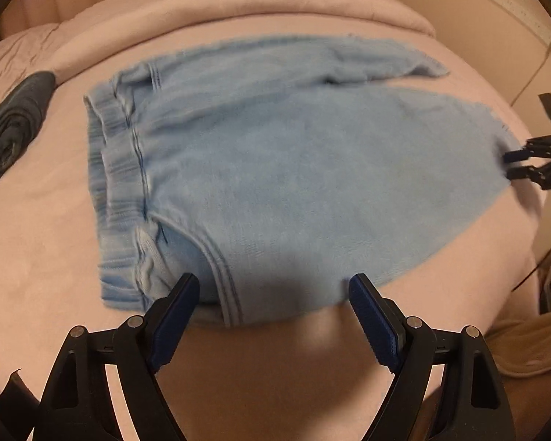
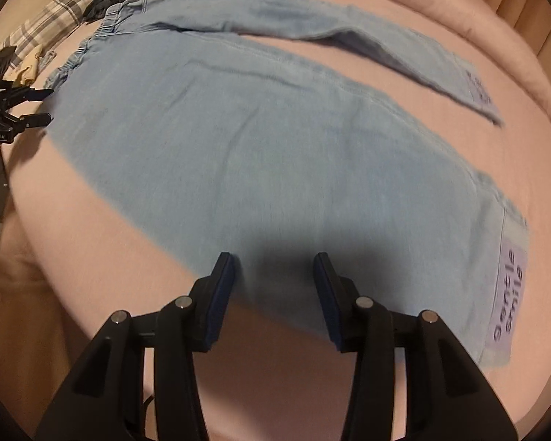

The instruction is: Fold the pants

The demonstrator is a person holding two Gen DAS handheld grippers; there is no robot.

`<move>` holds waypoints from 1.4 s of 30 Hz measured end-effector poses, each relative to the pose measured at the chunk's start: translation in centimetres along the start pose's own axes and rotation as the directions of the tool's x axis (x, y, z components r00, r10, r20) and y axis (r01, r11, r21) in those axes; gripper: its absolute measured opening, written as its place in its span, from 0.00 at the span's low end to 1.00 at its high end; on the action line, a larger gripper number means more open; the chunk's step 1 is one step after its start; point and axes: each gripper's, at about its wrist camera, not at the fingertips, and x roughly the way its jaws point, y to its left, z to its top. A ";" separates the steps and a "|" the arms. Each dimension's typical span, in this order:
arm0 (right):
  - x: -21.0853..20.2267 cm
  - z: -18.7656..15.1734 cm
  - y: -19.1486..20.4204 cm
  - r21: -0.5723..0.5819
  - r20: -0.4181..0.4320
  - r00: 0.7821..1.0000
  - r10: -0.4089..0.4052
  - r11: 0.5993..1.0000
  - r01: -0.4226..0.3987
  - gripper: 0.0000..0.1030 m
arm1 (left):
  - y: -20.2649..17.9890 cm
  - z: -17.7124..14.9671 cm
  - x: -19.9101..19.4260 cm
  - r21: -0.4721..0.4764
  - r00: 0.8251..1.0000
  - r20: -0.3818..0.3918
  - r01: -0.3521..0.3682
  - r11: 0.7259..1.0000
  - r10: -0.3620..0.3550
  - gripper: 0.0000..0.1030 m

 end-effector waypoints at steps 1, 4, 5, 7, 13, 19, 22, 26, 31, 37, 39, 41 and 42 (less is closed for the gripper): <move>-0.5 0.6 -0.2 0.008 0.016 1.000 0.000 1.000 0.000 0.43 | 0.5 1.3 -0.7 -0.011 0.999 0.039 0.007 1.000 -0.006 0.83; -2.6 3.6 -1.9 0.039 0.191 0.982 0.000 0.999 -0.007 0.45 | 1.6 6.1 -1.5 -0.021 0.988 0.153 -0.028 0.999 0.031 0.83; -2.9 5.3 -2.7 0.050 0.232 0.973 -0.010 0.999 -0.001 0.47 | 2.0 8.2 -1.2 -0.003 0.981 0.182 -0.071 0.997 0.071 0.83; -2.3 9.8 -3.9 0.022 0.262 0.962 -0.078 0.997 0.075 0.48 | 3.2 11.7 0.1 0.004 0.975 0.183 -0.132 0.991 0.129 0.83; 1.4 22.0 -6.5 -0.233 0.201 0.956 -0.214 0.937 0.259 0.48 | 8.5 19.9 4.7 0.018 0.973 0.107 -0.208 0.978 0.205 0.83; 5.6 30.2 -7.9 -0.314 0.136 0.983 -0.119 0.936 0.157 0.48 | 11.6 22.0 7.4 0.063 0.993 0.029 -0.119 0.991 0.117 0.83; 7.8 32.3 -8.2 -0.340 0.072 0.993 -0.097 0.933 0.115 0.48 | 12.6 22.0 8.7 0.096 0.996 -0.023 -0.079 0.992 0.081 0.83; 10.4 34.5 -8.9 -0.353 -0.020 0.997 -0.077 0.933 0.065 0.51 | 13.3 21.9 10.8 0.135 0.992 -0.113 -0.038 0.990 0.053 0.83; 11.4 35.6 -11.0 -0.242 -0.119 0.993 0.005 0.970 -0.034 0.59 | 13.7 20.8 13.1 0.144 0.975 -0.217 -0.023 0.989 0.054 0.78; 9.6 33.5 -7.5 -0.405 -0.096 0.990 -0.107 0.913 0.060 0.13 | 12.8 19.3 10.3 0.142 0.994 -0.100 -0.032 0.989 0.047 0.19; 8.8 31.8 -5.7 -0.467 -0.066 0.984 -0.165 0.877 0.115 0.12 | 11.7 18.6 9.2 0.166 0.995 -0.064 -0.060 0.984 0.072 0.12; 8.1 30.9 -4.5 -0.490 -0.036 0.978 -0.205 0.856 0.161 0.11 | 11.0 18.2 8.1 0.176 0.994 -0.029 -0.097 0.980 0.104 0.11; 7.4 30.4 -3.8 -0.498 -0.006 0.972 -0.235 0.843 0.201 0.10 | 10.6 17.9 7.0 0.173 0.993 0.004 -0.121 0.977 0.122 0.11</move>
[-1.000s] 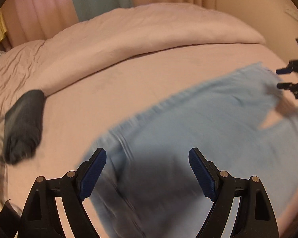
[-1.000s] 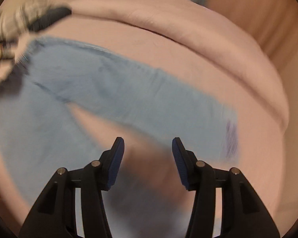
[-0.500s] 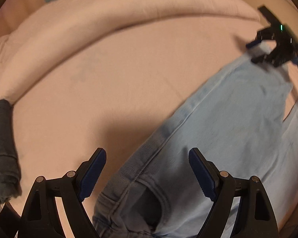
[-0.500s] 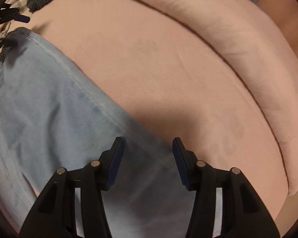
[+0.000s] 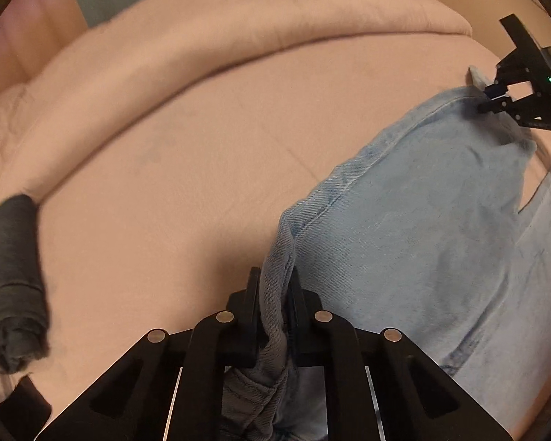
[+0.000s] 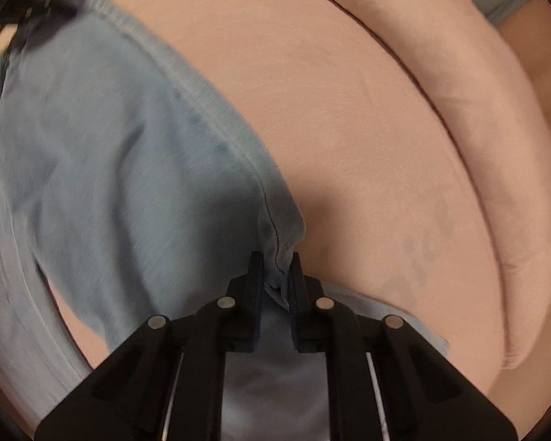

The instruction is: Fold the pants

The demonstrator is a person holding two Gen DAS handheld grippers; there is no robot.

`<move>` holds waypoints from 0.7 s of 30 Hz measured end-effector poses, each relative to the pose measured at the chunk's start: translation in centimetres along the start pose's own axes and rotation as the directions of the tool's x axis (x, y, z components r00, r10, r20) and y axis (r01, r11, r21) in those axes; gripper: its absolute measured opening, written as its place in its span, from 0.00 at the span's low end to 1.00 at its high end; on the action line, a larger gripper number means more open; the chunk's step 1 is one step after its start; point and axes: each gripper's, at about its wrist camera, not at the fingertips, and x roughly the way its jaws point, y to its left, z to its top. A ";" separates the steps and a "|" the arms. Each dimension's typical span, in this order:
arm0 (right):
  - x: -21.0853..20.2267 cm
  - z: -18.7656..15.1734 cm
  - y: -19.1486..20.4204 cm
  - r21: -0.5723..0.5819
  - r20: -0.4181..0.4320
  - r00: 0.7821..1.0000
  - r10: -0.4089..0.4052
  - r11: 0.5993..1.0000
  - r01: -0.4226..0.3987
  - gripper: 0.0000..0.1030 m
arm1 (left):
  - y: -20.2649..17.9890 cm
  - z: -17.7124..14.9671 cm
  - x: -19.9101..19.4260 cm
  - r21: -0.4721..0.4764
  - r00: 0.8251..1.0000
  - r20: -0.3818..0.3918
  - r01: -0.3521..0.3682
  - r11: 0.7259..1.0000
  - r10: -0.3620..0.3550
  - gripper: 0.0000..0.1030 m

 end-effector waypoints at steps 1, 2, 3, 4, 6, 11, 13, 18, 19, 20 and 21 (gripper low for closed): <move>-0.9 -0.1 0.4 -0.003 0.010 0.999 -0.050 0.999 0.050 0.10 | -0.1 -0.2 -0.9 -0.003 1.000 0.022 -0.017 1.000 0.017 0.11; -1.8 -0.2 0.4 0.009 0.025 0.997 -0.071 0.997 0.071 0.10 | -0.3 -0.4 -2.3 -0.003 0.997 0.057 -0.042 0.999 0.042 0.11; -3.2 -0.4 0.3 0.028 0.049 0.992 -0.117 0.993 0.116 0.10 | -0.5 -0.4 -3.3 -0.006 0.995 0.085 -0.052 0.999 0.053 0.11; -4.5 -0.6 0.3 0.038 0.068 0.985 -0.156 0.987 0.154 0.10 | -0.9 -0.7 -4.9 -0.012 0.991 0.123 -0.057 0.998 0.058 0.11; -7.9 -1.7 0.4 0.090 0.122 0.965 -0.234 0.970 0.224 0.09 | -1.6 -0.8 -7.4 -0.015 0.978 0.189 -0.090 0.996 0.091 0.11; -16.1 -5.0 3.6 0.152 0.251 0.884 -0.395 0.918 0.367 0.09 | -5.1 -4.3 -12.7 -0.004 0.938 0.305 -0.170 0.985 0.163 0.11; -18.9 -7.6 6.5 0.151 0.291 0.865 -0.409 0.912 0.381 0.09 | -6.8 -7.1 -14.4 0.023 0.928 0.333 -0.183 0.983 0.165 0.11; -20.8 -16.1 14.5 0.045 0.276 0.889 -0.365 0.929 0.367 0.10 | -11.4 -12.2 -14.5 0.127 0.936 0.320 -0.199 0.972 0.149 0.11; -20.2 -17.9 15.5 0.029 0.253 0.904 -0.344 0.937 0.348 0.10 | -12.5 -13.7 -14.0 0.140 0.946 0.293 -0.182 0.973 0.135 0.11; -18.9 -19.0 16.7 0.015 0.234 0.921 -0.310 0.949 0.315 0.10 | -12.7 -14.3 -13.3 0.142 0.956 0.267 -0.162 0.977 0.120 0.11; -17.4 -20.1 17.1 0.005 0.205 0.943 -0.264 0.963 0.268 0.10 | -12.8 -15.4 -12.6 0.141 0.965 0.240 -0.139 0.980 0.103 0.11</move>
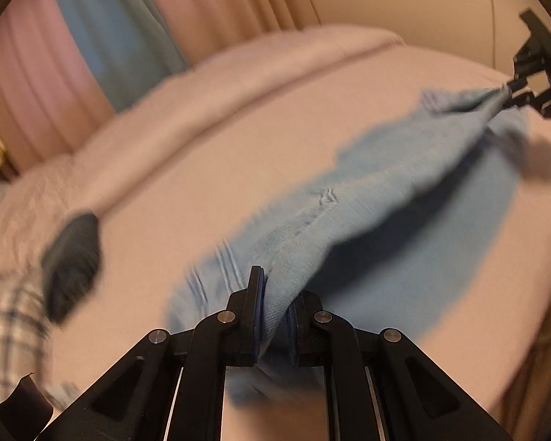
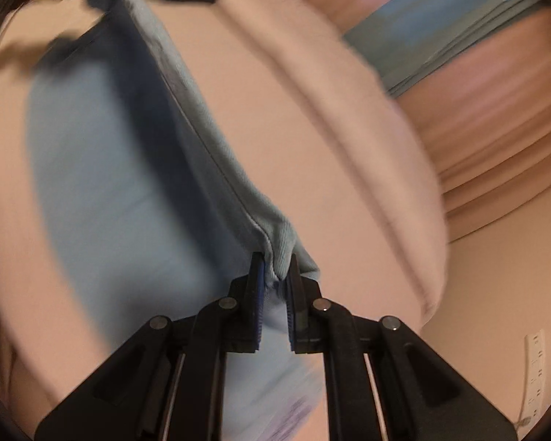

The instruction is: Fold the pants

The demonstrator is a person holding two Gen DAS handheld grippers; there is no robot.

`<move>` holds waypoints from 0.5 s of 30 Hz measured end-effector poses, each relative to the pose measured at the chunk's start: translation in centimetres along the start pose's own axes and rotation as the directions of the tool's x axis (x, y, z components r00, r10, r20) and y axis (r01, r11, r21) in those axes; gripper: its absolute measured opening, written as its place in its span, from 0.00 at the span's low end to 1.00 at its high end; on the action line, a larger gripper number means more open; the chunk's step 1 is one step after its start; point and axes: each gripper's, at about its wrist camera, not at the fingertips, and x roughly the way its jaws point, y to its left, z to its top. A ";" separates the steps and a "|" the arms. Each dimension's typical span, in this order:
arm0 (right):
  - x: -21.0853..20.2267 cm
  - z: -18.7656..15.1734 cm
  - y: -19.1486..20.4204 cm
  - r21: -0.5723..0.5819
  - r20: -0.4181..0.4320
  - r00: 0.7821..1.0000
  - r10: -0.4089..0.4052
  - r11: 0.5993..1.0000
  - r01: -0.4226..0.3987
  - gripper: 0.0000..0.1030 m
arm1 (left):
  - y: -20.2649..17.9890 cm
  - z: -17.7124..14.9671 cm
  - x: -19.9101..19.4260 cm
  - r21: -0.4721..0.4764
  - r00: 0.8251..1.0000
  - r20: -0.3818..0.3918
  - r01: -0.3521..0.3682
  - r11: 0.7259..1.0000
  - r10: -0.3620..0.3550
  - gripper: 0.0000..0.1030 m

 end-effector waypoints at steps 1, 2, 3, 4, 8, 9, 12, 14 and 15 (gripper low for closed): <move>1.1 -1.4 1.4 -0.001 -0.041 0.999 0.034 0.999 -0.034 0.09 | -0.9 -1.3 0.6 -0.012 0.999 -0.033 0.020 1.000 -0.020 0.11; 1.9 -2.2 2.6 -0.004 -0.068 0.997 0.046 0.999 -0.046 0.09 | -1.4 -2.1 1.4 -0.021 0.998 -0.061 0.034 0.999 -0.035 0.11; 2.8 -3.2 3.9 -0.011 -0.101 0.993 0.065 0.998 -0.067 0.09 | -1.9 -2.8 2.3 -0.020 0.995 -0.093 0.040 0.999 -0.042 0.11; 3.5 -3.7 4.8 -0.017 -0.118 0.991 0.070 0.997 -0.072 0.09 | -2.1 -3.2 3.1 -0.009 0.994 -0.109 0.032 0.999 -0.033 0.11; 6.1 -2.5 3.8 -0.011 -0.144 0.988 0.062 0.998 -0.064 0.09 | -2.3 -2.9 3.3 -0.018 0.995 -0.101 0.017 1.000 -0.018 0.11; 6.3 -1.8 2.3 -0.003 -0.143 0.988 0.061 0.998 -0.062 0.09 | -1.9 -2.6 3.0 -0.029 0.996 -0.090 0.014 0.999 -0.017 0.11; 4.9 -1.4 1.7 0.005 -0.116 0.992 0.041 0.999 -0.040 0.09 | -2.4 -2.8 2.8 -0.008 0.997 -0.071 -0.017 1.000 0.016 0.11; 4.2 -1.7 0.8 0.068 -0.084 0.996 0.044 0.997 -0.039 0.10 | -3.4 -3.5 3.3 0.026 0.996 -0.080 -0.030 0.999 0.032 0.11; 4.3 -2.1 1.5 0.092 -0.083 0.995 0.056 0.995 -0.048 0.10 | -3.9 -3.8 3.7 0.050 0.996 -0.079 -0.044 0.998 0.047 0.11</move>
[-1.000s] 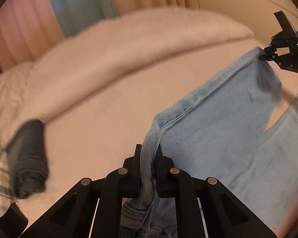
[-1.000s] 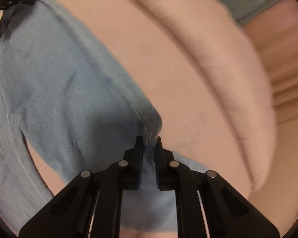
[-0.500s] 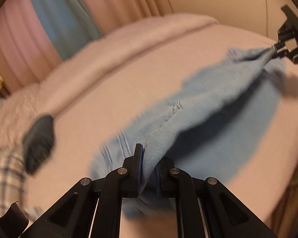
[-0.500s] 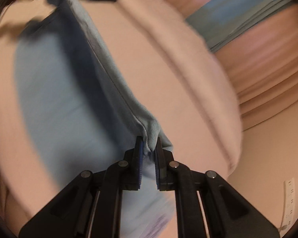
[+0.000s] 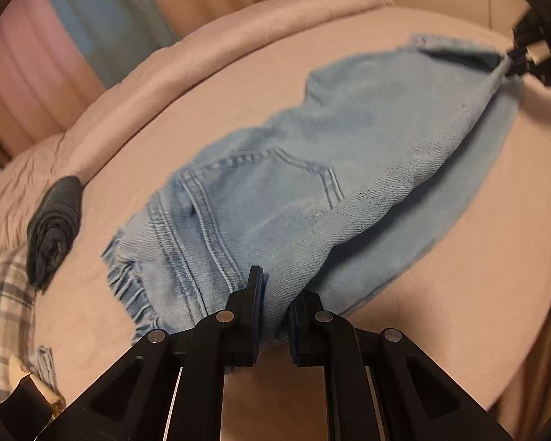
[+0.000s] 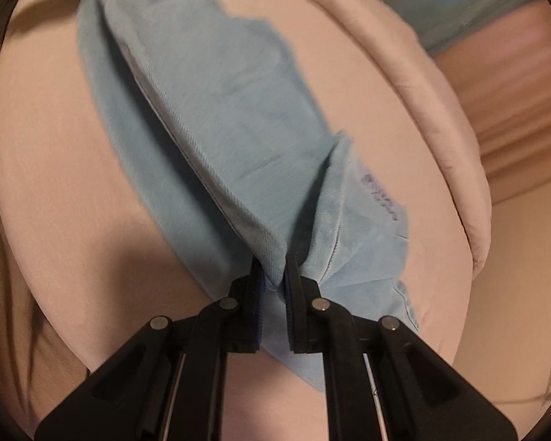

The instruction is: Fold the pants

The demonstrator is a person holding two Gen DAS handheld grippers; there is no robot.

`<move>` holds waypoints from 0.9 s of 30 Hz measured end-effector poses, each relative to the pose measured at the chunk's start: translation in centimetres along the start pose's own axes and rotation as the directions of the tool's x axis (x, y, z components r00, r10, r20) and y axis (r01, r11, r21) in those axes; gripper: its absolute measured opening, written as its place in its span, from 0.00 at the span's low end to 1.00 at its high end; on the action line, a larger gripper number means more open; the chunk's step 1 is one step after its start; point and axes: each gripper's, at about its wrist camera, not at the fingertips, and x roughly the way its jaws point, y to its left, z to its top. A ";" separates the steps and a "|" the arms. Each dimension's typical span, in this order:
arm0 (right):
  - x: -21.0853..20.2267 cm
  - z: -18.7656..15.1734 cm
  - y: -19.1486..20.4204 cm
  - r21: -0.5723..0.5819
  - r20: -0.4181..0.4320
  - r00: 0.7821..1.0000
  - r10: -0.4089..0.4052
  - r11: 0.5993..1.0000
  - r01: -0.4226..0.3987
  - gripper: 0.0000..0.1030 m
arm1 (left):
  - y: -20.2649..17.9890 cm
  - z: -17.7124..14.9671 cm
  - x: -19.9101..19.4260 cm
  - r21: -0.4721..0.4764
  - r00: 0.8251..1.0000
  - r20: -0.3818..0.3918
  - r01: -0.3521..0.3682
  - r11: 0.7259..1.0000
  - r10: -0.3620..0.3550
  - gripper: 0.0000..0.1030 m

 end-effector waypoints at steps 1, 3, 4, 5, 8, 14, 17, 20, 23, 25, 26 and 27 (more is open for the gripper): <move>0.8 -0.1 0.0 0.017 -0.006 1.000 0.008 1.000 -0.008 0.09 | -0.4 -0.4 0.0 0.014 1.000 0.003 -0.011 1.000 0.011 0.11; 3.2 -0.2 0.8 0.001 -0.055 0.998 0.031 1.000 -0.031 0.13 | -0.7 -0.4 -0.5 0.025 1.000 0.008 -0.019 1.000 0.019 0.11; 3.6 -0.6 1.4 -0.020 -0.049 0.999 0.009 1.000 -0.010 0.13 | -0.5 -0.4 -0.8 0.016 1.000 0.001 -0.009 1.000 0.009 0.12; 3.4 -0.8 1.9 -0.036 -0.033 0.999 -0.014 0.999 0.012 0.13 | -0.1 -0.3 -1.2 0.002 1.000 -0.008 0.008 1.000 -0.008 0.13; 3.0 -0.4 0.3 0.021 -0.035 0.999 0.029 0.999 -0.028 0.19 | 0.8 -0.6 -2.7 -0.043 0.998 -0.039 0.042 0.998 -0.044 0.58; -0.5 -0.3 -5.3 0.268 0.110 0.968 0.226 0.931 -0.247 0.43 | 2.8 -0.6 -7.0 -0.190 0.992 0.086 0.106 0.976 -0.091 0.82; -0.6 0.7 -8.1 0.408 0.191 0.958 0.213 0.870 -0.275 0.46 | 3.1 1.1 -6.8 -0.262 0.982 0.139 0.163 0.951 -0.130 0.82; 1.2 2.8 -8.9 0.507 0.136 0.982 0.130 0.842 -0.182 0.46 | 1.7 3.6 -5.1 -0.269 0.976 0.151 0.191 0.944 -0.154 0.82; 5.2 5.5 -9.1 0.524 0.044 0.996 0.081 0.847 -0.092 0.46 | 0.1 6.1 -2.6 -0.281 0.977 0.137 0.195 0.940 -0.162 0.82; 8.1 6.8 -8.0 0.515 -0.031 0.996 0.079 0.856 -0.052 0.46 | -0.2 7.3 -0.8 -0.320 0.978 0.112 0.203 0.925 -0.176 0.82; 9.2 7.1 -7.6 0.495 -0.074 0.996 0.055 0.869 -0.011 0.44 | -0.1 7.7 0.0 -0.340 0.978 0.095 0.206 0.918 -0.184 0.82; 10.6 7.5 -7.1 0.451 -0.136 0.991 0.008 0.891 0.055 0.43 | 0.0 8.1 1.1 -0.363 0.982 0.064 0.191 0.912 -0.180 0.82</move>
